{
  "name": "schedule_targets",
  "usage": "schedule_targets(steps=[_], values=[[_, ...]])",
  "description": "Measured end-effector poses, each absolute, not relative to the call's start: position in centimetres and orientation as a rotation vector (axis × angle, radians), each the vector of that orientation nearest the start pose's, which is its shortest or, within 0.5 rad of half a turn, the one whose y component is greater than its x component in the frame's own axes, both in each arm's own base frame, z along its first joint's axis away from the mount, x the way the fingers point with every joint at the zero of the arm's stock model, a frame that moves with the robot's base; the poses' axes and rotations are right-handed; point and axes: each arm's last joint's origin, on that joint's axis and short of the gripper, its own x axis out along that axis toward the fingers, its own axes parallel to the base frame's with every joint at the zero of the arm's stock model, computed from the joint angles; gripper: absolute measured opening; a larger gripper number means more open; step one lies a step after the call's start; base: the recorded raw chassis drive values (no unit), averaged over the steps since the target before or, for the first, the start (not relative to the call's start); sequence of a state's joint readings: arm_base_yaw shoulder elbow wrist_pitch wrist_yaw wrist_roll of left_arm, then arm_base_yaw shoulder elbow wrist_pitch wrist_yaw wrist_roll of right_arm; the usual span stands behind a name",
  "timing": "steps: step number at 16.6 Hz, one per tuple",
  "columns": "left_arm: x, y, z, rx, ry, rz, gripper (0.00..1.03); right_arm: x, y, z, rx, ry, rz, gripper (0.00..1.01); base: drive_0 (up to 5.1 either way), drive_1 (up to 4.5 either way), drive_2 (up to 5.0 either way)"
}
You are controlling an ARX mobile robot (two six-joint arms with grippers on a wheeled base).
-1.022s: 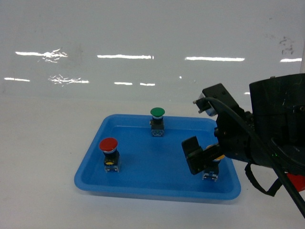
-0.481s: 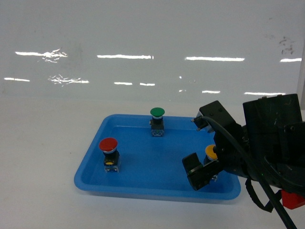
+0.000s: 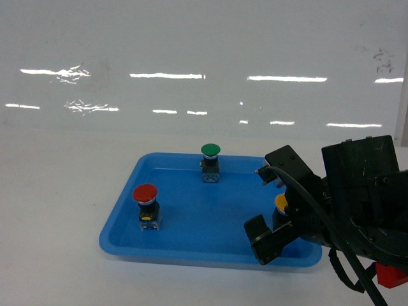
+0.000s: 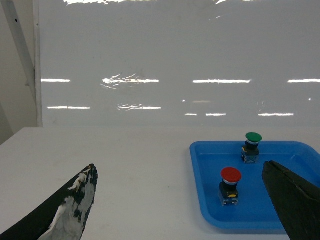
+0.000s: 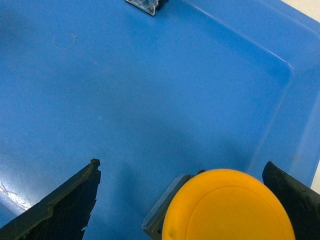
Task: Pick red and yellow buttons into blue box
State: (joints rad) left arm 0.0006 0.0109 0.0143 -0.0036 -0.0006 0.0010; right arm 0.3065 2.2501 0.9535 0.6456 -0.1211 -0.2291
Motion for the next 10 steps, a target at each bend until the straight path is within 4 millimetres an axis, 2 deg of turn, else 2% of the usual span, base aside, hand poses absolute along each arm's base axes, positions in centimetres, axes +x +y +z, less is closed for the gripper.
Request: schedule_targets(steps=[4, 6, 7, 10], values=[[9.75, 0.01, 16.72, 0.001, 0.0, 0.001, 0.98, 36.82, 12.0, 2.95, -0.327, 0.587, 0.485, 0.98, 0.0, 0.0, 0.0], [9.75, 0.01, 16.72, 0.001, 0.0, 0.001, 0.98, 36.81, 12.01, 2.95, -0.337, 0.585, 0.488, 0.81, 0.0, 0.0, 0.0], [9.75, 0.01, 16.72, 0.001, 0.0, 0.001, 0.98, 36.81, 12.0, 2.95, -0.339, 0.585, 0.489, 0.65, 0.0, 0.0, 0.0], [9.75, 0.01, 16.72, 0.001, 0.001, 0.001, 0.98, 36.93, 12.05, 3.06, -0.341, 0.574, 0.489, 0.34, 0.0, 0.0, 0.0]])
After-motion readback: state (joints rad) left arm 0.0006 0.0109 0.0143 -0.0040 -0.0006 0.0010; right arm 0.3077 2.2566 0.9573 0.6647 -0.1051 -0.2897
